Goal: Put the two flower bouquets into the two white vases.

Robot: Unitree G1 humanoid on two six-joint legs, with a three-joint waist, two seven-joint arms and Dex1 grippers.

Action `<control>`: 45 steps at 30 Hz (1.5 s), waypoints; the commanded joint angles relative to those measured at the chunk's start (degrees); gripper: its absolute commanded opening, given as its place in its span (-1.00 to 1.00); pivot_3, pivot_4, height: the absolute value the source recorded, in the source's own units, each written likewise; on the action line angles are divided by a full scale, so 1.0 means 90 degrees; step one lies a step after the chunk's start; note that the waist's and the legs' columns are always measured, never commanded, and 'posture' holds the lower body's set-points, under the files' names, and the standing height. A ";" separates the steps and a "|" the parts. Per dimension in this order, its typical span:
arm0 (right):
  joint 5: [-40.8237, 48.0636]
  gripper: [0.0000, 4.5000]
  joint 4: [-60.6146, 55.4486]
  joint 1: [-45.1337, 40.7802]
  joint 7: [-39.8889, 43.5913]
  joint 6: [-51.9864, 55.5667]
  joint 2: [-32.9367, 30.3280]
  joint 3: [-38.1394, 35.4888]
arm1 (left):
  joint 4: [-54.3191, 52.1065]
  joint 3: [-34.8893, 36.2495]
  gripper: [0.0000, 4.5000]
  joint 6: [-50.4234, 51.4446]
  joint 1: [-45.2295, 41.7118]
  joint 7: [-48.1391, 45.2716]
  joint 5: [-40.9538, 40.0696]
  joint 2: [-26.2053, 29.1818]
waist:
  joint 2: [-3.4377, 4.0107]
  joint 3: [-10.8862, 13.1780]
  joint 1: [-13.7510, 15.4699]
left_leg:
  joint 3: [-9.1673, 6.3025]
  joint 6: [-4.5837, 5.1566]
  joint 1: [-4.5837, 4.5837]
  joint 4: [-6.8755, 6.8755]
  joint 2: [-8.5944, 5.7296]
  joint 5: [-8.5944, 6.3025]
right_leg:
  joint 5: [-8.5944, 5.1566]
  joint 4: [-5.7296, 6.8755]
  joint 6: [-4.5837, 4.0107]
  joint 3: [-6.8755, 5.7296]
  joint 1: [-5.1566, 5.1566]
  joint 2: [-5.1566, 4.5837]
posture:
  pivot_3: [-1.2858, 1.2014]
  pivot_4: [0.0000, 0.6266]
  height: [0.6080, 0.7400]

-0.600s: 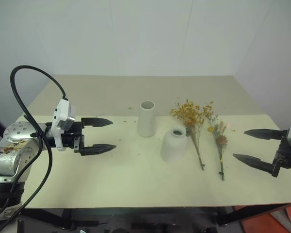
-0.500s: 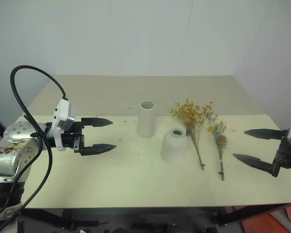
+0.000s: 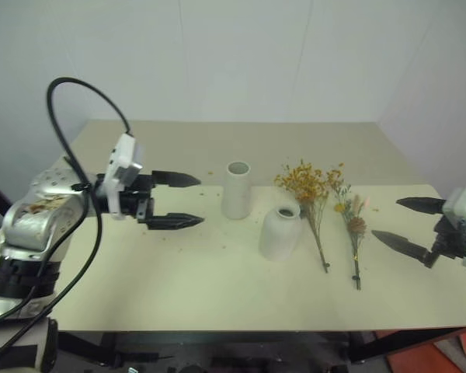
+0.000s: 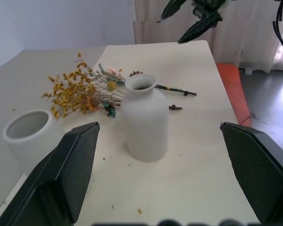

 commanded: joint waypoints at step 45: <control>-0.1531 -0.51 0.6853 -0.6725 -0.0613 0.5095 0.1439 0.5405 | 0.3879 -0.1710 1.00 -0.0303 -0.3980 -0.0785 0.2269 -0.3101 | 0.0016 0.0010 -0.0248 | 0.0000 0.0008 -0.0094 0.0027 -0.0007 -0.0002 | 0.0025 0.0061 -0.0040 0.0013 -0.0122 0.0000 | 0.03 -0.52 1.00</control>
